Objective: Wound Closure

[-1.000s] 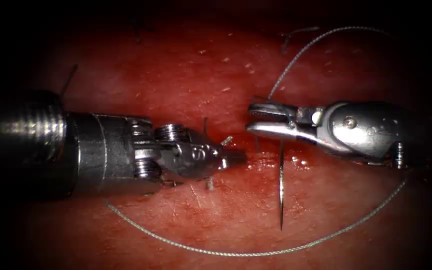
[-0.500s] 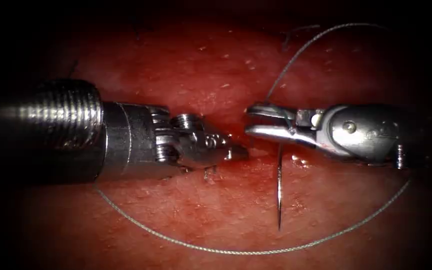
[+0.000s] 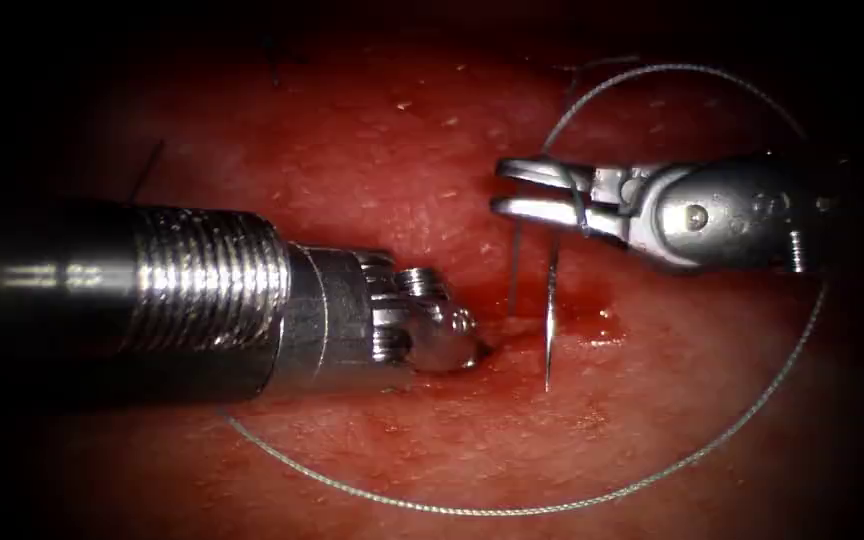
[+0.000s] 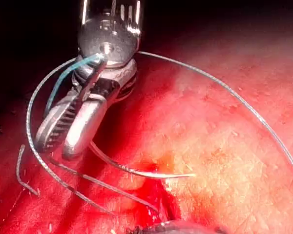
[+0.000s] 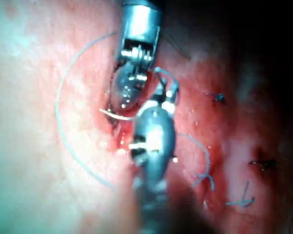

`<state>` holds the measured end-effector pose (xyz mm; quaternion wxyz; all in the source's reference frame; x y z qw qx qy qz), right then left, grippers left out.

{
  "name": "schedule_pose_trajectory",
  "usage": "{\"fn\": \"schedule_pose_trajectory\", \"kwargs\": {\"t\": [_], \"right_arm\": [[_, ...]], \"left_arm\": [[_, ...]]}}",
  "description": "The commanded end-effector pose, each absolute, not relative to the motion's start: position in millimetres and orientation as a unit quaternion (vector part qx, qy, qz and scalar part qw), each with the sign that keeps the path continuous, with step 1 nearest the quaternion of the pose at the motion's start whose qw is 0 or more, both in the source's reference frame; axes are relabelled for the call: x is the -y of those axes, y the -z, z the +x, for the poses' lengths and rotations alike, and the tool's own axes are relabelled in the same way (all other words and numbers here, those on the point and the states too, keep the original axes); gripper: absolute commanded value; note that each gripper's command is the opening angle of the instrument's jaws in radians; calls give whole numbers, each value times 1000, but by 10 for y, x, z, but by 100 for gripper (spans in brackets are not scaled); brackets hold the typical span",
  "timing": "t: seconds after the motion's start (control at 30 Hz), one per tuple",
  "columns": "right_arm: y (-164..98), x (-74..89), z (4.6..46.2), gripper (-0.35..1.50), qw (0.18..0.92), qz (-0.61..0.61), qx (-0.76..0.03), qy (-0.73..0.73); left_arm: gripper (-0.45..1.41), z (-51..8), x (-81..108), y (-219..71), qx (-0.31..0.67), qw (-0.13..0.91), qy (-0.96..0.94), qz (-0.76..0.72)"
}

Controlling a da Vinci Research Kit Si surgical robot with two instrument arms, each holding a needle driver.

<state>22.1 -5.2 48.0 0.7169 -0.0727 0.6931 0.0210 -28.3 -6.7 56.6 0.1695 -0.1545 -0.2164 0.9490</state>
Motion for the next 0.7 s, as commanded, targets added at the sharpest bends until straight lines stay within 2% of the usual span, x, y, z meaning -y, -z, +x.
{"fn": "schedule_pose_trajectory", "kwargs": {"t": [0.03, 0.33, 0.7], "right_arm": [[-489, 50, 227, -35, 716, -92, -692, -6], [-513, 57, 237, -35, 710, -136, -690, 31], [-541, 72, 239, -35, 709, -181, -677, 75]], "left_arm": [[-32, -287, 67, -567, 216, 169, -949, -156], [-20, -284, 72, -560, 220, 163, -948, -160], [-18, -290, 78, -543, 226, 162, -947, -161]]}}
